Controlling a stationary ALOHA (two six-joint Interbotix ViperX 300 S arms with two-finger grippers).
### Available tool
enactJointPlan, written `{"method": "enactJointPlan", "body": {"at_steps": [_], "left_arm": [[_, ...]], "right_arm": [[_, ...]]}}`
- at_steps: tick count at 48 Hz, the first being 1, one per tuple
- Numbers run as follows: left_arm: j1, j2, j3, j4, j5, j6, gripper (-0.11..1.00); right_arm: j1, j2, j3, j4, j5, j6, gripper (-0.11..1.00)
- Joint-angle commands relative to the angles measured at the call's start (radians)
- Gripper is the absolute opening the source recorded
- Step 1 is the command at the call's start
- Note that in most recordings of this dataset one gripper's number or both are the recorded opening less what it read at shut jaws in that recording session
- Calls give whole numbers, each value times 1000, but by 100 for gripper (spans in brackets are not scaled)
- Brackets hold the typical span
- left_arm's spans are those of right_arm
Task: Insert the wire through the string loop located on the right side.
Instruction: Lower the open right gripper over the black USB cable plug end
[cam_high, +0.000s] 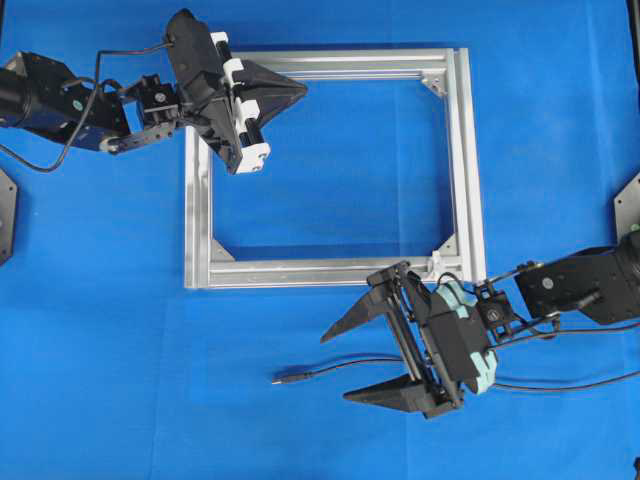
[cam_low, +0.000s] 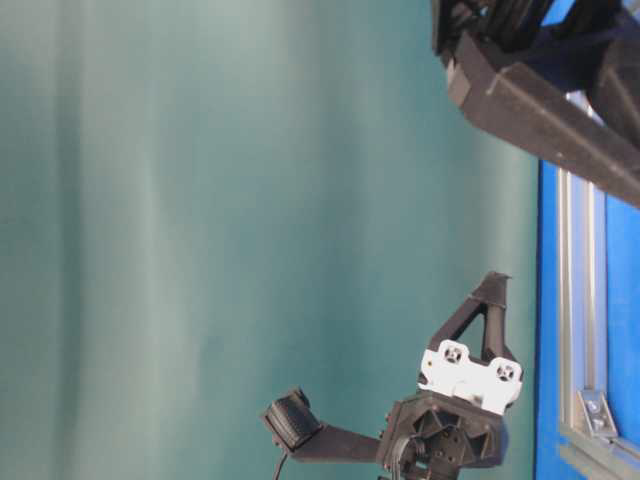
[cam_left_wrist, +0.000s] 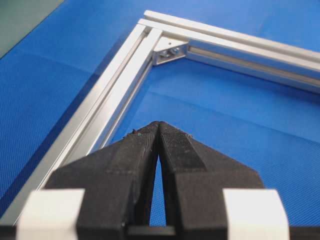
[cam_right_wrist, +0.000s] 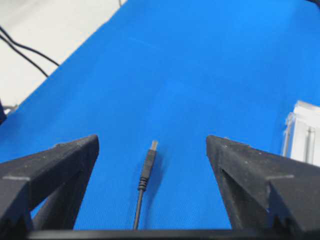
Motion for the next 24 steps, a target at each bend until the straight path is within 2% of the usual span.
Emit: {"method": "enactJointPlan", "body": {"at_steps": [1, 16, 24], "left_arm": [[3, -31, -9, 2, -5, 2, 0], [6, -29, -9, 3, -5, 2, 0], [6, -31, -8, 2, -3, 0, 0]], "right_arm": [[9, 0, -21, 20, 5, 2, 90], [48, 156, -80, 133, 5, 2, 90], [54, 225, -114, 170, 12, 2, 90]]}}
